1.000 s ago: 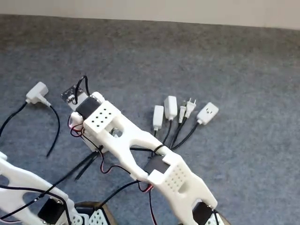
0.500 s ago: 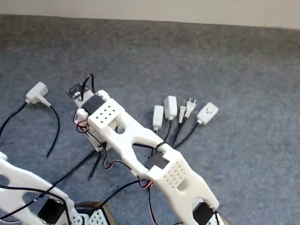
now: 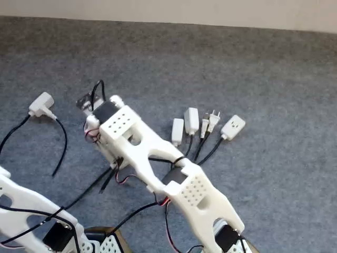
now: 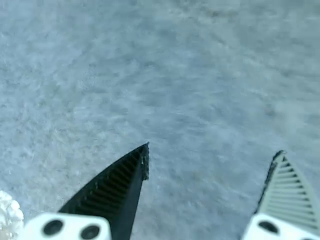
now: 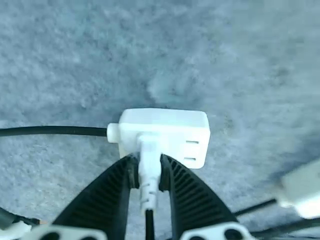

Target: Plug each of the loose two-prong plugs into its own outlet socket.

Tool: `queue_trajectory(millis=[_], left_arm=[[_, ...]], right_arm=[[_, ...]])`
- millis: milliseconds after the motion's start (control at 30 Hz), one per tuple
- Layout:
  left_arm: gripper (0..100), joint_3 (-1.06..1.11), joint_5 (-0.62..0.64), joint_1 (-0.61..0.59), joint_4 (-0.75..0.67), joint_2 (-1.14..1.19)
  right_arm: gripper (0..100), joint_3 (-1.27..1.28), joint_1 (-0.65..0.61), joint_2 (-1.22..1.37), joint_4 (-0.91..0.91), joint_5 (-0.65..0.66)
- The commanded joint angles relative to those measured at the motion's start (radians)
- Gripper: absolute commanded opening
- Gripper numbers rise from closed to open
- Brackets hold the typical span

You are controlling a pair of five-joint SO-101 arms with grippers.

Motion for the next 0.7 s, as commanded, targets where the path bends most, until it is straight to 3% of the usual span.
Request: queue_trajectory(millis=[0, 133, 333, 500, 667], left_arm=[[37, -0.203, -0.008, 0.094, 0.199, -0.025], [37, -0.374, -0.006, 0.173, 0.370, -0.025], [37, -0.387, -0.003, 0.266, 0.384, -0.028], [37, -0.312, -0.003, 0.364, 0.385, -0.058], [37, -0.061, -0.005, 0.541, 0.385, -0.225]], right_arm=[[3.7, -0.056, 0.081, -0.193, 0.047, 0.058], [15.8, -0.048, 0.120, -0.308, 0.048, 0.089], [24.4, 0.027, 0.170, -0.449, 0.047, 0.114], [24.5, 0.039, 0.229, -0.544, 0.047, 0.114], [24.5, 0.087, 0.349, -0.668, 0.047, 0.112]])
